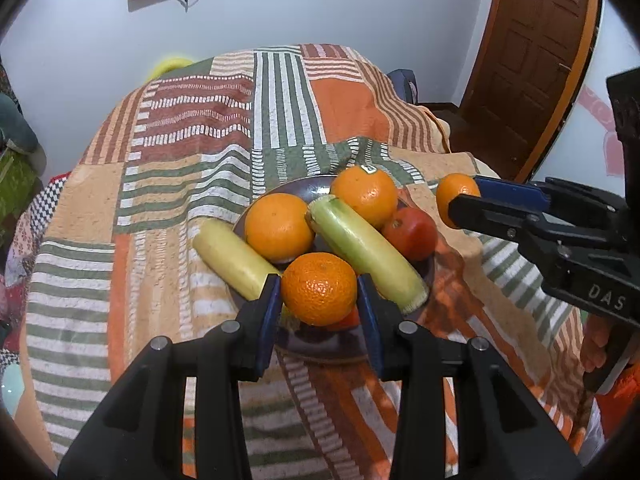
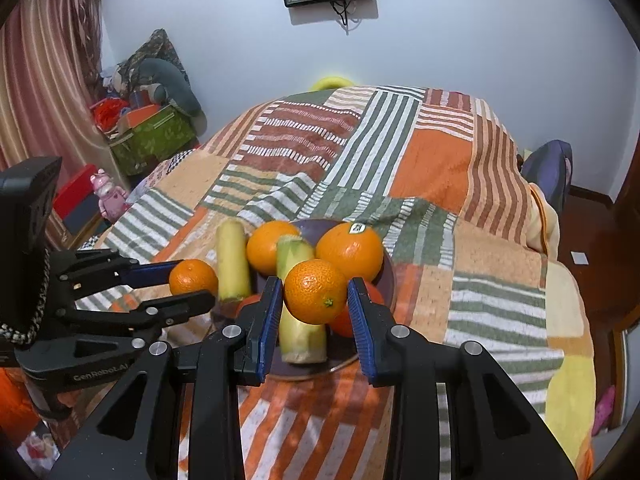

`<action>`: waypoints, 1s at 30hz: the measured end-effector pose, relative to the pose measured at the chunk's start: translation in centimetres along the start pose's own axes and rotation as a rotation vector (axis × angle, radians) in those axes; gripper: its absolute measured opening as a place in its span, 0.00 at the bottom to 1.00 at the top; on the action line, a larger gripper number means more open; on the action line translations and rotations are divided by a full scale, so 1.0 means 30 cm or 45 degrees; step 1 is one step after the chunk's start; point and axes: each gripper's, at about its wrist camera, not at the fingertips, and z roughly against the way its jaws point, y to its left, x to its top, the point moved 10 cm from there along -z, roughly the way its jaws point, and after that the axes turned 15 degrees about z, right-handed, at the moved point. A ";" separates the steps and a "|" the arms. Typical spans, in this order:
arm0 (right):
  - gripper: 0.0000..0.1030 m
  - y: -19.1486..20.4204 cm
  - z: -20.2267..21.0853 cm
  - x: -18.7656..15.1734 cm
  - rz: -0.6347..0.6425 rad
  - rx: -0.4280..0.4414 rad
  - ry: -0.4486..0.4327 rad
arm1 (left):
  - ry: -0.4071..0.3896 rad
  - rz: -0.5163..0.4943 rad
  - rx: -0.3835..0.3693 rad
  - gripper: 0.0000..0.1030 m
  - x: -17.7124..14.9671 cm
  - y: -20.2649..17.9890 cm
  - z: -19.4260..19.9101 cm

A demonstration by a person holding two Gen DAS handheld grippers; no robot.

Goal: Organize fruits
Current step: 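Lower both oranges onto the purple plate and open both grippers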

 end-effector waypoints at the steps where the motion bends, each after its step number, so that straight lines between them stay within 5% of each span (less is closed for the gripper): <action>1: 0.30 -0.006 -0.011 0.003 -0.001 -0.001 0.000 | 0.005 0.012 -0.003 0.37 0.010 0.004 -0.015; 17: 0.30 -0.022 -0.174 -0.014 -0.028 0.040 0.046 | 0.064 0.069 0.032 0.37 0.043 0.048 -0.193; 30: 0.34 -0.002 -0.124 -0.030 -0.029 0.045 0.062 | 0.007 0.088 0.052 0.46 0.037 0.052 -0.066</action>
